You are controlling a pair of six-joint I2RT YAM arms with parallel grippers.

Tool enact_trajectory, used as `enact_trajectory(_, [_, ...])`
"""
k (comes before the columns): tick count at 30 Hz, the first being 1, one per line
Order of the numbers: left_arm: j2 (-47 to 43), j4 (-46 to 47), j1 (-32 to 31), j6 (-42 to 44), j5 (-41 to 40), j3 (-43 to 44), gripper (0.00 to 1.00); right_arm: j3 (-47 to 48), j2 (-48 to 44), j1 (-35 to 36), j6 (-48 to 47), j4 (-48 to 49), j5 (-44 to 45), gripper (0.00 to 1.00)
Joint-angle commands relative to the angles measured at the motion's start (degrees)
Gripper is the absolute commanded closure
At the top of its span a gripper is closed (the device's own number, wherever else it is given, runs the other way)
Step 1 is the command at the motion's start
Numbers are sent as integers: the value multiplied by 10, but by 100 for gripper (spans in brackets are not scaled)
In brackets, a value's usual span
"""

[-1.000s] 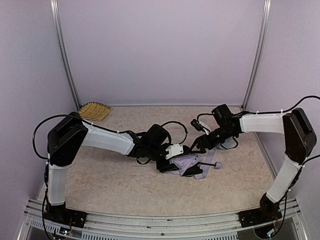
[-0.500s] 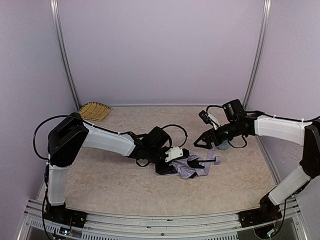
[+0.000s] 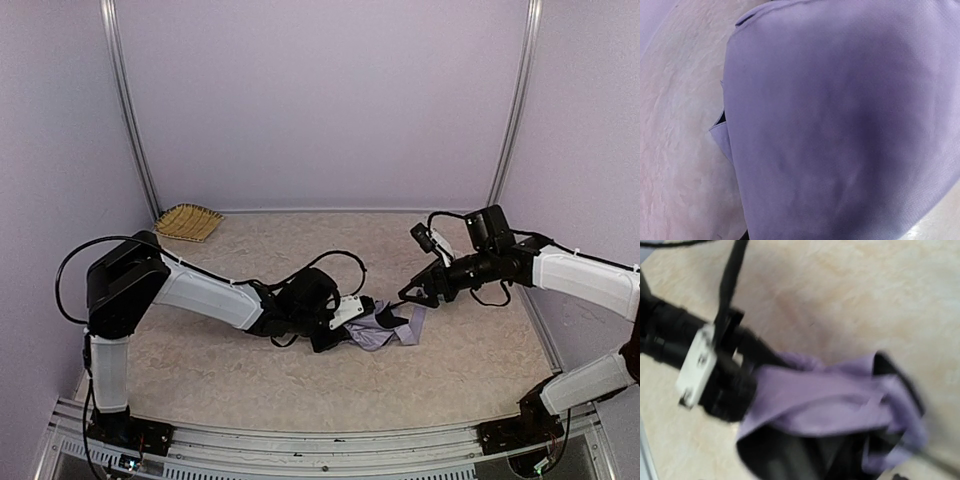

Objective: Put away the umbrella

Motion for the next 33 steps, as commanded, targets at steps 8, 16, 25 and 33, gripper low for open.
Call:
enact_trajectory(8, [-106, 161, 2, 57, -292, -105, 100, -108, -13, 9, -1, 221, -113, 22])
enact_trajectory(16, [-201, 208, 3, 150, -351, -121, 100, -94, 7, 9, -61, 269, -105, 18])
enact_trajectory(25, [-268, 165, -8, 191, -349, -86, 100, -72, 29, 29, -69, 315, -56, 18])
enact_trajectory(33, [-310, 138, -18, 202, -318, -61, 100, -74, 42, 35, -83, 356, -75, 12])
